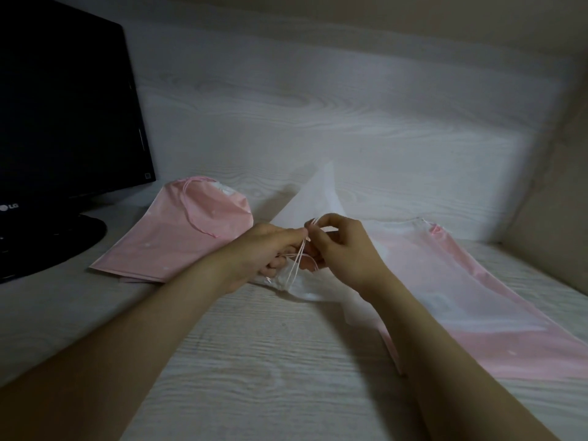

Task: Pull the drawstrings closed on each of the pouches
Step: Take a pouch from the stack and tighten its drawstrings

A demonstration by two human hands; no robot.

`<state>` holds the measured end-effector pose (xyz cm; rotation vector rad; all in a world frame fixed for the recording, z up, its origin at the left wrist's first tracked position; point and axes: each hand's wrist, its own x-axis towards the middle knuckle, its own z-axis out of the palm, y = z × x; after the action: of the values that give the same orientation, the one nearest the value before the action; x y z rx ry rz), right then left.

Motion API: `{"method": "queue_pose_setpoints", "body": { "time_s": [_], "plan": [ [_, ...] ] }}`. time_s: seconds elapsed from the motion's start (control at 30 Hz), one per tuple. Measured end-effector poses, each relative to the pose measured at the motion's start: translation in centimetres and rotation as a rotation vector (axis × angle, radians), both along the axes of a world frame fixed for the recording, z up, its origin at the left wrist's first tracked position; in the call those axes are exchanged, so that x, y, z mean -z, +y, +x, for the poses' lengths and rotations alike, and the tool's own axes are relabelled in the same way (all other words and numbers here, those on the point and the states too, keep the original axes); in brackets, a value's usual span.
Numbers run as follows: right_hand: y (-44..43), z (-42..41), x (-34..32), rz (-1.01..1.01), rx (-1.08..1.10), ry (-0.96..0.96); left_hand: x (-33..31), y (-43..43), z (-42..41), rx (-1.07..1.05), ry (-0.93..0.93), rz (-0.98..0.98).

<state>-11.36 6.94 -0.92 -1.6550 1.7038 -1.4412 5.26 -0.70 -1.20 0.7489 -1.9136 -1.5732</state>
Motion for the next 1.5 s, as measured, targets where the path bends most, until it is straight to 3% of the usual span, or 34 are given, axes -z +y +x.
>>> {"method": "queue_pose_setpoints", "body": {
  "time_s": [0.07, 0.2, 0.3, 0.4, 0.57, 0.77, 1.03, 1.27, 1.5],
  "plan": [
    [0.1, 0.2, -0.2, 0.012, -0.021, -0.003, 0.0, -0.4, -0.1, -0.022, 0.01, 0.052],
    [0.0, -0.1, 0.0, 0.014, 0.132, 0.273, 0.0, -0.7, 0.0, -0.023, 0.016, 0.067],
    [-0.1, -0.1, -0.2, -0.038, 0.218, 0.242, -0.1, -0.5, 0.1, 0.003, -0.005, 0.047],
    [0.2, 0.2, -0.4, -0.073, 0.132, 0.252, 0.1, -0.5, 0.1, -0.021, -0.007, 0.021],
    [0.1, 0.4, 0.3, -0.235, 0.082, 0.572, 0.4, -1.0, 0.0, -0.127, 0.005, -0.038],
    [-0.6, 0.3, 1.0, -0.299, 0.121, 0.776, -0.1, -0.8, -0.1, -0.14, 0.036, 0.025],
    [-0.7, 0.2, 1.1, -0.129, 0.266, 0.502, -0.5, 0.1, -0.2, -0.137, 0.112, 0.086],
    [-0.5, 0.4, 0.7, -0.081, 0.198, 0.518, -0.4, 0.0, 0.3, -0.244, 0.09, -0.172],
    [0.2, 0.8, -0.3, -0.08, 0.133, 0.336, -0.6, -0.1, 0.7, -0.317, 0.131, -0.392]
  ]
}}
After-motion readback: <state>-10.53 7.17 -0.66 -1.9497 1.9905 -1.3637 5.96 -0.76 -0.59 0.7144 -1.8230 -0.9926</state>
